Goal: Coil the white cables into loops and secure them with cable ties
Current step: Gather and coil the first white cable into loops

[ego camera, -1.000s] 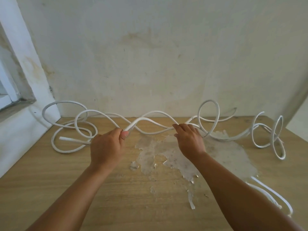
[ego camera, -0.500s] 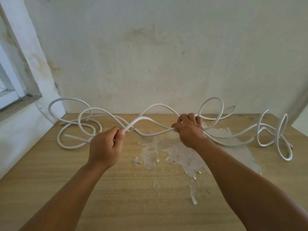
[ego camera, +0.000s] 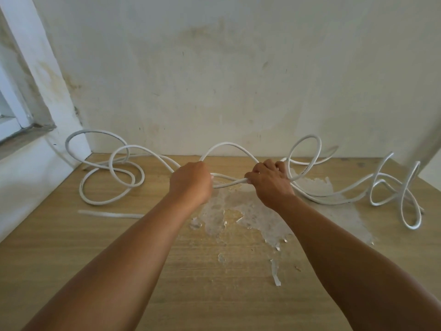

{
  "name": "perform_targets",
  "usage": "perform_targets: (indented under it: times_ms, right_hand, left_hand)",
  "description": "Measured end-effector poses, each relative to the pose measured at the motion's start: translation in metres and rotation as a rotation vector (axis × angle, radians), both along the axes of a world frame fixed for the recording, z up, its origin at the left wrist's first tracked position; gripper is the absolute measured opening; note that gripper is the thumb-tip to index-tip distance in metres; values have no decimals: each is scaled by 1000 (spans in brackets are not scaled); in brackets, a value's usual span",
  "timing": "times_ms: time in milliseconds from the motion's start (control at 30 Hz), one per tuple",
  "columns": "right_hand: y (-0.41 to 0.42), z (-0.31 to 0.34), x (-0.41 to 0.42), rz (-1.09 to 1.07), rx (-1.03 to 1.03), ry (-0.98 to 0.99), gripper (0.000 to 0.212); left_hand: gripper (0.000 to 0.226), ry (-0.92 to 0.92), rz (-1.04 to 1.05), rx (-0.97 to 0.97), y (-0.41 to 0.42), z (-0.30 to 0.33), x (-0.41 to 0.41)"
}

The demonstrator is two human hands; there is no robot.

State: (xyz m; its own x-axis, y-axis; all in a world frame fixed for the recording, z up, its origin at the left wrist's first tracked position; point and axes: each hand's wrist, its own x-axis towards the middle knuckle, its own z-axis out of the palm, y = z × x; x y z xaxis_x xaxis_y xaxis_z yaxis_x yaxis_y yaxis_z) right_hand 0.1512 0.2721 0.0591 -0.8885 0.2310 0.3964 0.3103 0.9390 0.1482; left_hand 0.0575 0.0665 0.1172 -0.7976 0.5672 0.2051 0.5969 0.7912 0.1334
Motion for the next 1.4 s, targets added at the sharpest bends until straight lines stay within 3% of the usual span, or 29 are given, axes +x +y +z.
perform_targets:
  times_ms: [233, 333, 467, 533, 700, 933, 1100, 1233, 1400]
  right_hand:
    - [20, 0, 4, 2, 92, 2, 25]
    - [20, -1, -2, 12, 99, 31, 23]
    - [14, -6, -9, -2, 83, 46, 22]
    - [13, -9, -10, -4, 47, 61, 24]
    - [13, -12, -10, 9, 29, 76, 26]
    - [14, -7, -6, 45, 36, 44, 25]
    - [31, -9, -1, 93, 107, 56, 15]
    - [48, -6, 1, 72, -38, -20, 49]
    - [54, 5, 4, 31, -384, -136, 88]
  left_hand:
    - [23, 54, 49, 184, -58, -12, -24]
    - [21, -60, 42, 270, -82, -22, -33]
    - [6, -217, 2, 216, -88, -30, -31]
    - [11, -228, 9, 194, -81, -31, -27]
    - [46, -77, -11, 68, -38, -28, -19]
    - [32, 132, -67, -85, 9, -37, -15]
    - [30, 172, -45, -21, -10, -38, -28]
    - [27, 228, 3, -16, -47, -33, -37]
    - [28, 200, 53, 16, -85, -31, -38]
